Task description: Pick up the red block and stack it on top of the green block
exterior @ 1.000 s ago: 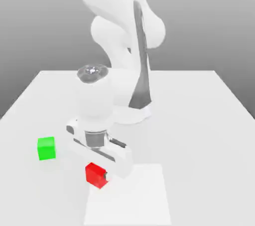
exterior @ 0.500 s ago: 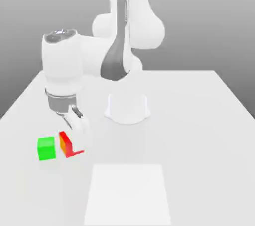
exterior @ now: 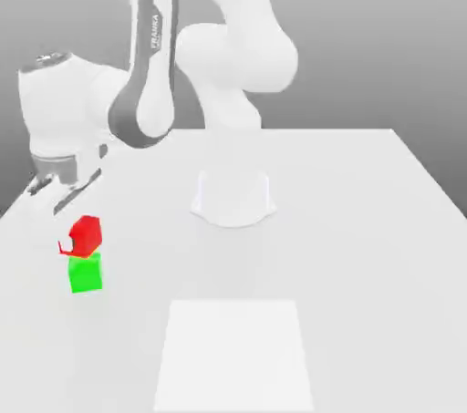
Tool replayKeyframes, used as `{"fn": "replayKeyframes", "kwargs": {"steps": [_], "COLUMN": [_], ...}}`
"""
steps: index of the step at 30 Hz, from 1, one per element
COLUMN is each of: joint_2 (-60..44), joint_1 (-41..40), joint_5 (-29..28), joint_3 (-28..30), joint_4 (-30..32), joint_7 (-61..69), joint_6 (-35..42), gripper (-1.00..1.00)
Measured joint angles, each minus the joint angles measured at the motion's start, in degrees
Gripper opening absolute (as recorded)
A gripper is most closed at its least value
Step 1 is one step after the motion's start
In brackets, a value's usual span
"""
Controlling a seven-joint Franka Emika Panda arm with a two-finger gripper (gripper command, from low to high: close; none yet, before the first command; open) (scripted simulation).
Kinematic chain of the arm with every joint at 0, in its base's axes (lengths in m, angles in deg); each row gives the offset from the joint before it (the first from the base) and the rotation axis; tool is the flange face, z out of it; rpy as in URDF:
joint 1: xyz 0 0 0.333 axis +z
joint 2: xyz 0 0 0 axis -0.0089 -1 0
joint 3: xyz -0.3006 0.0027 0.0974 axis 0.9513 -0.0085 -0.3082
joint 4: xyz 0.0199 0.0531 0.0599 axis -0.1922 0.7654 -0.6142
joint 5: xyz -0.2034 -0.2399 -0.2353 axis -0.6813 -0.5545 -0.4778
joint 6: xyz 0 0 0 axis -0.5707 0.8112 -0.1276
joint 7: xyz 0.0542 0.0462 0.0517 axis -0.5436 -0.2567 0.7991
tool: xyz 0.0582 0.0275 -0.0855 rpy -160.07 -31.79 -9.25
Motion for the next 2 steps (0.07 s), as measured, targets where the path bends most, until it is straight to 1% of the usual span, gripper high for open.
{"fn": "replayKeyframes", "kwargs": {"steps": [2], "joint_2": [0.0], "joint_1": [0.0], "joint_5": [0.0], "joint_3": [0.0], "joint_4": [0.0], "joint_7": [0.0], "joint_6": [0.0], "gripper": [1.0]}}
